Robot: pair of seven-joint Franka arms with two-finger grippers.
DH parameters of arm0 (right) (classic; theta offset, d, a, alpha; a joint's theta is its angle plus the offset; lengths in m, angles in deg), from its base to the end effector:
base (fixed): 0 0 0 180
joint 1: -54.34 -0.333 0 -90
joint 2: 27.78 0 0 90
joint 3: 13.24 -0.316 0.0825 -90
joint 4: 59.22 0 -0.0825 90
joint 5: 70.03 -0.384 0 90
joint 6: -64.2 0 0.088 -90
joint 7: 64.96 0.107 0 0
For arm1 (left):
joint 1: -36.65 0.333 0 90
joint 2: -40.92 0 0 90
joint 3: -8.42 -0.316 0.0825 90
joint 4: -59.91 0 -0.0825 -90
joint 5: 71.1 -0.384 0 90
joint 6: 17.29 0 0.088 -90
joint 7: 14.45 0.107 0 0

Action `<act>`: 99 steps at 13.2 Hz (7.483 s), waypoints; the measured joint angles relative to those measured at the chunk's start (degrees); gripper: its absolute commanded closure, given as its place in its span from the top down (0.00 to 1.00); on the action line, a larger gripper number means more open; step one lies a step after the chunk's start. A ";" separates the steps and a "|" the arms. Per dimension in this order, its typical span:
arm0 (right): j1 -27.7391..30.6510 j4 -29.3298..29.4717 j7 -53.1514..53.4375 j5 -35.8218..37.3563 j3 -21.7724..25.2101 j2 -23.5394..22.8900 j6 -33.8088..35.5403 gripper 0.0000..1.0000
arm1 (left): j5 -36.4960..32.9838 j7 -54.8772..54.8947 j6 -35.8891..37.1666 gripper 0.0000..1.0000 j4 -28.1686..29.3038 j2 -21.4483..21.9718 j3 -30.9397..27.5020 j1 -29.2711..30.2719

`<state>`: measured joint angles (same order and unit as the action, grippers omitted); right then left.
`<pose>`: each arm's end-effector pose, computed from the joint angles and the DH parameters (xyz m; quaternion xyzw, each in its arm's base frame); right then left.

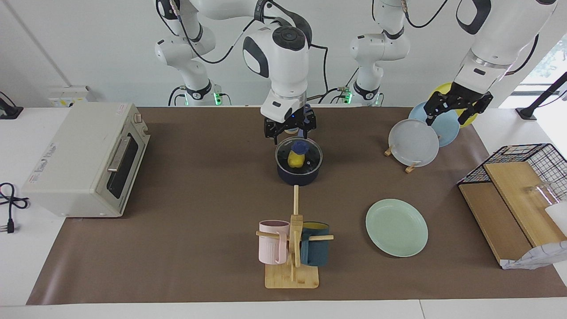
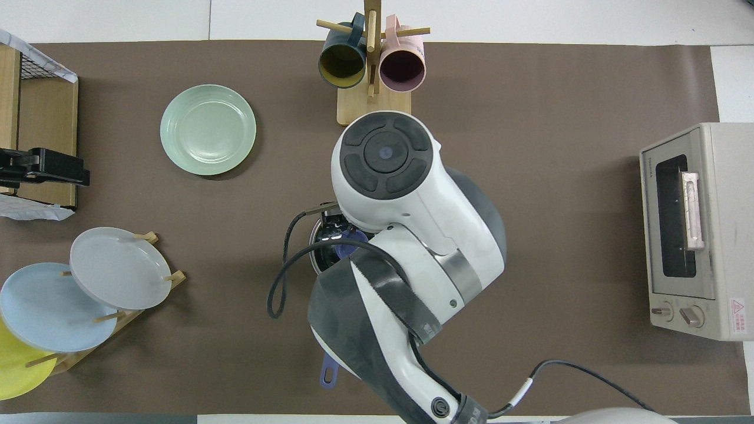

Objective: Transfer potato from pot to plate
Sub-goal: 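Reach the right gripper over the pot to the lid's blue knob, then grasp the blue knob and lift the glass lid off the pot, then carry the lid toward the toaster while the left gripper reaches the pot, then set the lid on the table while the left gripper grasps the potato, then lift the yellow potato from the pot and carry it to the green plate, then lower the potato onto the green plate and open the left gripper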

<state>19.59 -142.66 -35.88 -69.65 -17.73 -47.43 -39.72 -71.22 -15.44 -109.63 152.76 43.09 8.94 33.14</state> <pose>0.5207 0.4153 0.4911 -0.9961 -0.0869 -0.0009 0.0126 0.5451 -0.0383 0.6254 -0.9995 0.0265 -0.0145 0.0006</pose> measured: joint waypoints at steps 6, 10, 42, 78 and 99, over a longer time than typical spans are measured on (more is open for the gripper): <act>-4.28 -7.28 2.06 3.24 0.06 -2.61 -8.87 1.00 | 0.00 0.00 0.00 1.00 0.00 0.00 0.00 0.00; -4.26 -9.75 2.06 3.64 0.31 -2.57 -12.14 0.99 | 0.00 0.00 0.00 1.00 0.00 0.00 0.00 0.00; 36.62 -34.21 -48.87 3.78 1.29 8.82 -25.13 0.31 | 0.74 -12.02 -1.20 1.00 5.51 1.88 1.25 -11.71; 35.07 -7.89 -31.28 3.03 0.75 18.39 17.08 1.00 | 4.69 -48.27 -40.89 0.00 26.11 -13.64 1.66 -38.40; 36.56 -7.14 -29.66 3.03 1.39 18.76 17.79 1.00 | 1.95 -14.24 -27.30 0.00 -0.49 -29.61 -0.14 -6.56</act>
<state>56.15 -149.80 -65.54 -66.62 -16.34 -28.67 -21.93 -69.26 -29.68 -136.92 152.27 13.48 8.80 26.58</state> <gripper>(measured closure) 0.000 0.352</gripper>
